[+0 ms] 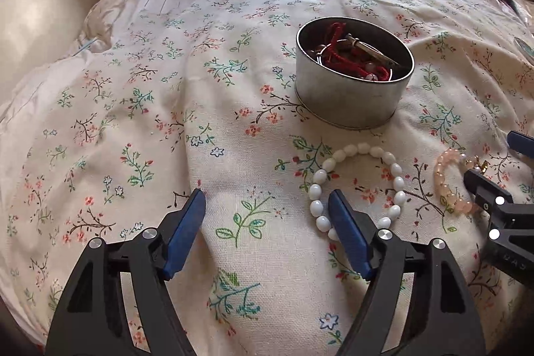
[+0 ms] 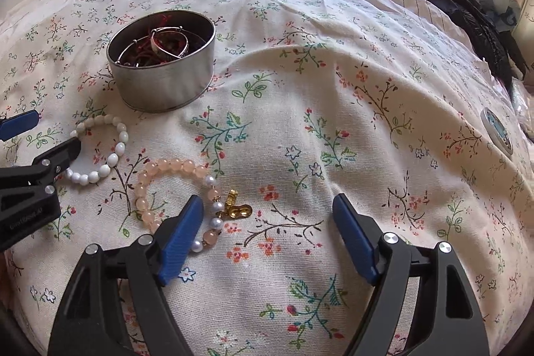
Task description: Organize jewelry
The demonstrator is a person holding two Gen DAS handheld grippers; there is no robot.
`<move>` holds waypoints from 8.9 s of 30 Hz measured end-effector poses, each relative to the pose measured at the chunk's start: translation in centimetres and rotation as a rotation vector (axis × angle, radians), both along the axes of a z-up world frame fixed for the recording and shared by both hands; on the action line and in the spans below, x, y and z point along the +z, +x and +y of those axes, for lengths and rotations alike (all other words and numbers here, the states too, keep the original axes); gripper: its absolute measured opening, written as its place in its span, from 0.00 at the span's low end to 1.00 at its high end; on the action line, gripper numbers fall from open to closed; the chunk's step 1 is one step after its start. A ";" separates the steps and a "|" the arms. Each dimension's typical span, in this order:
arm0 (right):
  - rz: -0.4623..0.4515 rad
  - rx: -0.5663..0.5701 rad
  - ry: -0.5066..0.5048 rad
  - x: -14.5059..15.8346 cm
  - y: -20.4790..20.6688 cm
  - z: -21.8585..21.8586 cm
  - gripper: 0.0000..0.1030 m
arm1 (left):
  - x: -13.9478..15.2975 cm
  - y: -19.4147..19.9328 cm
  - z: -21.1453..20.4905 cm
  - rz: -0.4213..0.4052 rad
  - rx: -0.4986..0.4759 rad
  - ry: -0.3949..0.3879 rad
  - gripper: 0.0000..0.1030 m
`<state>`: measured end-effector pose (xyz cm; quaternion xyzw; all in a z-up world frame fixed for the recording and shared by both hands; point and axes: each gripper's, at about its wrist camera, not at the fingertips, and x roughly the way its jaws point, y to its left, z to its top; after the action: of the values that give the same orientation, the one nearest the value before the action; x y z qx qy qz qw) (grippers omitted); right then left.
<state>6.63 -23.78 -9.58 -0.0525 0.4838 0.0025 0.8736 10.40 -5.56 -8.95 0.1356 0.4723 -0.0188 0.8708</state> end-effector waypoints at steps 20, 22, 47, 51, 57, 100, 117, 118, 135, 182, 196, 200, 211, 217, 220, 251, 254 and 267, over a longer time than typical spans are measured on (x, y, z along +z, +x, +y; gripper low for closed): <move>0.017 0.156 0.317 0.7 -0.6 1.4 0.34 | 3.3 -1.0 2.4 -0.159 0.064 -0.103 0.21; 0.026 0.162 0.306 0.5 -0.5 1.6 0.46 | 3.2 -0.9 1.7 -0.160 0.029 -0.106 0.35; 0.039 0.094 0.354 -0.1 0.2 0.1 0.26 | 0.0 0.6 -1.1 -0.027 -0.095 -0.056 0.36; 0.039 0.120 0.347 0.0 0.1 0.5 0.19 | -0.7 0.4 -0.7 0.040 -0.115 -0.113 0.07; -0.011 0.114 0.409 1.0 -0.5 -0.3 0.15 | 0.5 -1.2 -0.8 0.059 -0.165 -0.251 0.07; -0.335 0.096 0.767 6.7 -1.6 -3.3 0.11 | 7.5 -3.7 -0.7 -0.319 -0.102 -0.348 0.07; -0.382 0.127 0.729 7.5 -1.2 -2.4 0.11 | 7.6 -3.1 -0.8 -0.350 -0.083 -0.333 0.07; -0.384 0.127 0.729 7.6 -1.1 -2.3 0.11 | 7.8 -3.0 -0.8 -0.356 -0.081 -0.339 0.07; -0.388 0.139 0.720 7.4 2.6 -1.3 0.11 | 8.8 0.4 -1.0 -0.389 -0.063 -0.457 0.07; -0.210 -0.006 0.277 4.2 1.8 -1.0 0.80 | 5.9 -0.3 1.6 -0.292 0.069 -0.210 0.91; -0.258 -0.085 0.239 6.1 -5.4 -3.0 0.88 | 7.5 -7.7 3.6 -0.279 0.019 -0.263 0.93; -0.284 -0.079 0.196 6.9 -6.7 -2.4 0.92 | 7.8 -8.2 3.5 -0.281 0.028 -0.255 0.93; -0.314 -0.136 0.239 7.9 -9.2 -3.8 0.93 | 8.1 -9.5 3.3 -0.284 0.029 -0.220 0.93; -0.315 -0.177 0.236 8.0 -9.5 -4.2 0.93 | 8.2 -10.0 2.9 -0.286 0.018 -0.198 0.93; -0.325 -0.181 0.222 8.1 -9.8 -4.1 0.93 | 8.2 -10.0 2.9 -0.286 0.022 -0.199 0.93; -0.335 -0.239 0.248 7.9 -10.1 -5.4 0.93 | 8.2 -9.7 3.2 -0.270 0.040 -0.213 0.93; -0.335 -0.239 0.248 7.9 -10.1 -5.4 0.93 | 8.1 -9.7 3.3 -0.266 0.042 -0.213 0.93; -0.336 -0.239 0.247 8.0 -10.1 -5.4 0.93 | 8.1 -9.6 3.2 -0.263 0.046 -0.212 0.93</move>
<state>-3.51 -29.14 -1.60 0.1126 0.3304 -0.0508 0.9357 0.81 -2.36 -0.82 0.0336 0.3528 -0.0308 0.9346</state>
